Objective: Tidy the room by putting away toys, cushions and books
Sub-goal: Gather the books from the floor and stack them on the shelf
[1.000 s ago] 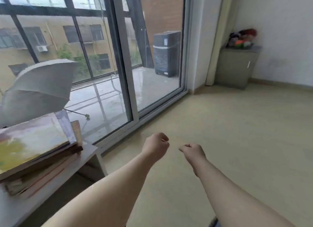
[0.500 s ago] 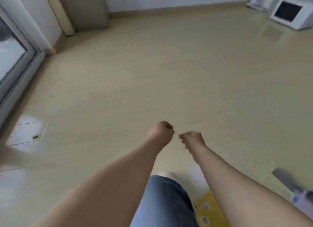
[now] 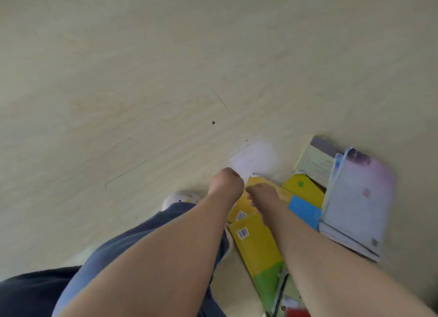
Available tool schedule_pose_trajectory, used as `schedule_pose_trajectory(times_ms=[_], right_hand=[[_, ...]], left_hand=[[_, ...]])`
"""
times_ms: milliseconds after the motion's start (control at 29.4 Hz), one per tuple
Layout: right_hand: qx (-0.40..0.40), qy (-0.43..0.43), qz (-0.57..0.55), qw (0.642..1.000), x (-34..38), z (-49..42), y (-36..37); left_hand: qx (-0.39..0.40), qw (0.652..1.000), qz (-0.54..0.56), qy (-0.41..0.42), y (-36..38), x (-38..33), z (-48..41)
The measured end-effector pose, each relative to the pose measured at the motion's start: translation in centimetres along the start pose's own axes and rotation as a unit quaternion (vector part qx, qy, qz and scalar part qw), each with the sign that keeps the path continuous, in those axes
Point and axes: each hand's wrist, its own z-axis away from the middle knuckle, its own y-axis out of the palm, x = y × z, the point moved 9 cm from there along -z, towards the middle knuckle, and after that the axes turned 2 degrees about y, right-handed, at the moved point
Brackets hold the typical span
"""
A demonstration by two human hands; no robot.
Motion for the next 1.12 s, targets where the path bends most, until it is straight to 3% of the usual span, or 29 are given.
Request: schedule_pose_trajectory(times_ms=[170,611,815,1121], right_hand=[[-0.032,0.094,-0.056,0.993,-8.0,-0.7,-1.7],[-0.054,0.192,-0.052,0.979,-16.4,-2.6,-4.1],[-0.083,0.216,-0.019,0.973,-19.9,-3.6,-6.5],[-0.092,0.226,0.162,0.956,-22.4,-6.3,-10.4]], left_hand=[[0.069,0.995,-0.073,-0.002,5.8,2.0,0.1],[0.152,0.979,-0.132,-0.019,11.4,2.0,-3.5],[0.209,0.956,-0.206,-0.027,14.7,2.8,-4.9],[0.209,0.941,-0.267,-0.005,16.2,2.6,-8.0]])
